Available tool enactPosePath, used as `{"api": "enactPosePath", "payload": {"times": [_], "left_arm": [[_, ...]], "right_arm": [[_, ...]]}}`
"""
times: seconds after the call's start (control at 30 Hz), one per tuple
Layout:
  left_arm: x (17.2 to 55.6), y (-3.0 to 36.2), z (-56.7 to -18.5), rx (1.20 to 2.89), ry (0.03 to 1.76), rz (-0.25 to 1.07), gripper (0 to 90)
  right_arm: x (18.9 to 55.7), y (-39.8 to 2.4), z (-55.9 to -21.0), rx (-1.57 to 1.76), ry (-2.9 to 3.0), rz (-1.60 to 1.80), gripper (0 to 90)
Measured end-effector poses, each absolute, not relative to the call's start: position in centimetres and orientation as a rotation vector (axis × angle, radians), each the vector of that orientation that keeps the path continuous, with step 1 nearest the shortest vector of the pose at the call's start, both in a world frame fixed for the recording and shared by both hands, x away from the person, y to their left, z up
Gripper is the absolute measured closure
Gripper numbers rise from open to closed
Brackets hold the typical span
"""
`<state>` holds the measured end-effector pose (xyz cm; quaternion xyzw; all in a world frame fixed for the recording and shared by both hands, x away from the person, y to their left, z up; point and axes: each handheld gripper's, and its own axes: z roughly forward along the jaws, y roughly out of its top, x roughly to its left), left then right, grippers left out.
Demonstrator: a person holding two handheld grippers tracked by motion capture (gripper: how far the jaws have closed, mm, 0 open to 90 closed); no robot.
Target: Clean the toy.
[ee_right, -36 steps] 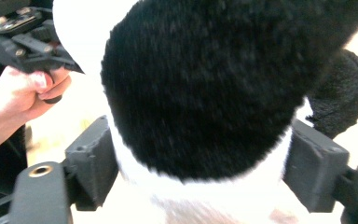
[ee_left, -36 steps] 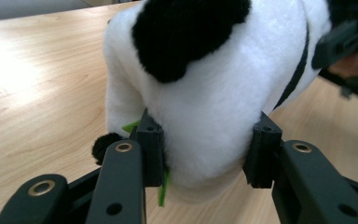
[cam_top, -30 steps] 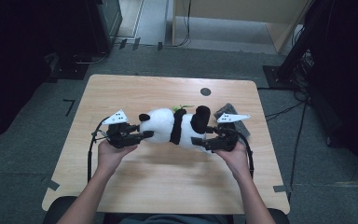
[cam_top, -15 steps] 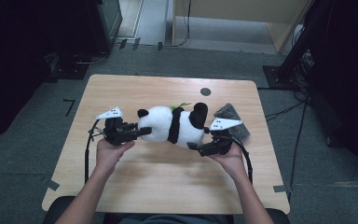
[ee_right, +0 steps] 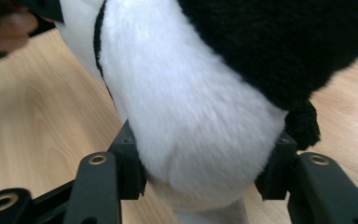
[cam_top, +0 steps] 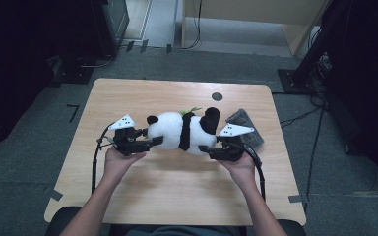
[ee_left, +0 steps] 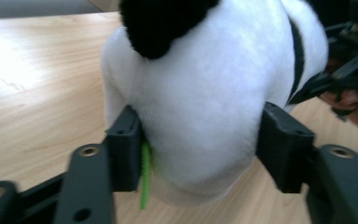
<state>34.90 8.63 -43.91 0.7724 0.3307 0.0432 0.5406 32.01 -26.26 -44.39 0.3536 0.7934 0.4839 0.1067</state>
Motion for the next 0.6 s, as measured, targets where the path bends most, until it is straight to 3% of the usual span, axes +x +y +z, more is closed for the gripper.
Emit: {"api": "enactPosePath", "payload": {"times": [0.27,0.6], "left_arm": [[34.9,8.5,-44.6,1.876,0.704,0.149,26.9],[34.1,8.1,-45.8,1.931,0.648,0.220,26.8]], "right_arm": [[32.2,-27.3,-43.7,1.161,2.351,1.492,51.9],[32.3,-28.3,-43.3,1.229,2.325,1.591,53.6]]}}
